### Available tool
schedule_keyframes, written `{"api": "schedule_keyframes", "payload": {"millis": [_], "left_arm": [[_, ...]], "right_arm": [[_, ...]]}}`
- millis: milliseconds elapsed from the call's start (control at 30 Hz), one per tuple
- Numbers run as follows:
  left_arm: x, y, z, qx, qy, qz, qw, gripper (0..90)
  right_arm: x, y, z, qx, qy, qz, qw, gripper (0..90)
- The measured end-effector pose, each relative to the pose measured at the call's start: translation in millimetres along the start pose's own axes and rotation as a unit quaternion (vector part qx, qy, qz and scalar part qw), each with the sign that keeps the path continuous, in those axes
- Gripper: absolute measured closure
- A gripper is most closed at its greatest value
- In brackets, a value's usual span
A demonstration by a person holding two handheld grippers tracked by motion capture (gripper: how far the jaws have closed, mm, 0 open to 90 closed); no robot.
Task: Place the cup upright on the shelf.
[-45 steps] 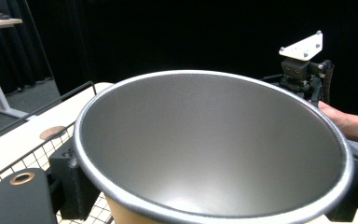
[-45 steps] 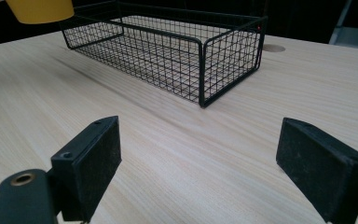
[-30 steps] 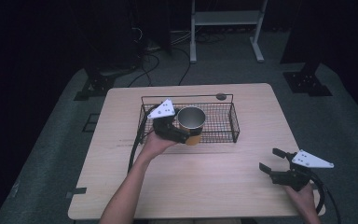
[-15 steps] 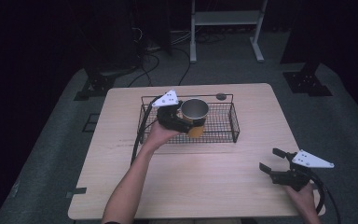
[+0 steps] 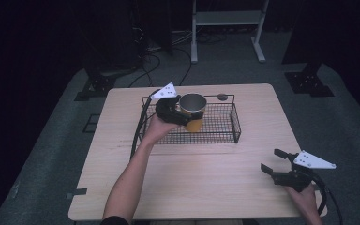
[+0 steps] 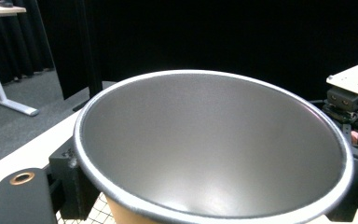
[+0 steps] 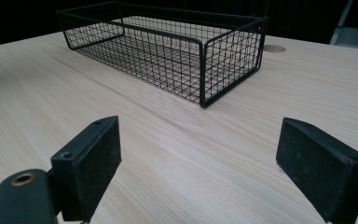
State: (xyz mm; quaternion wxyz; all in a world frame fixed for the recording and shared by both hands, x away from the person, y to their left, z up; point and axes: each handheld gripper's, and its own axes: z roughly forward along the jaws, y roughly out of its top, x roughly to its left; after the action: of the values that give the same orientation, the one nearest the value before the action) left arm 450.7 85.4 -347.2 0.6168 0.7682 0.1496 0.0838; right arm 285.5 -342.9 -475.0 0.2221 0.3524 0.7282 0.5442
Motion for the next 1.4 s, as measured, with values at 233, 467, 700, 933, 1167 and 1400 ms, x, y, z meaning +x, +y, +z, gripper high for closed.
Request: {"api": "schedule_keyframes", "payload": {"millis": [233, 467, 700, 933, 1167, 1400], "left_arm": [[11.6, -2.0, 4.0, 0.004, -0.002, -0.012, 0.9999, 12.6], [19.8, -2.4, 7.5, 0.007, 0.000, -0.017, 0.9998, 12.7], [31.5, -1.9, 11.2, 0.011, 0.000, -0.025, 0.9996, 12.6], [40.3, -4.4, 13.3, 0.008, 0.000, -0.031, 0.9995, 12.6], [49.2, -3.2, 19.3, 0.020, 0.001, -0.031, 0.9993, 12.6], [51.1, -3.3, 23.5, 0.012, 0.004, -0.023, 0.9996, 12.6]], "right_arm": [[-0.1, 0.0, -0.1, 0.000, 0.000, 0.001, 1.0000, 12.8], [-0.1, 0.0, -0.1, 0.000, 0.000, 0.001, 1.0000, 12.8], [-0.1, 0.0, -0.2, -0.001, 0.001, 0.000, 1.0000, 12.8], [-0.3, 0.0, -0.3, -0.002, 0.002, 0.001, 1.0000, 12.8], [-0.2, 0.0, -0.4, -0.002, 0.003, 0.001, 1.0000, 12.8], [-0.3, 0.0, -0.5, -0.003, 0.004, 0.001, 1.0000, 12.8]]}}
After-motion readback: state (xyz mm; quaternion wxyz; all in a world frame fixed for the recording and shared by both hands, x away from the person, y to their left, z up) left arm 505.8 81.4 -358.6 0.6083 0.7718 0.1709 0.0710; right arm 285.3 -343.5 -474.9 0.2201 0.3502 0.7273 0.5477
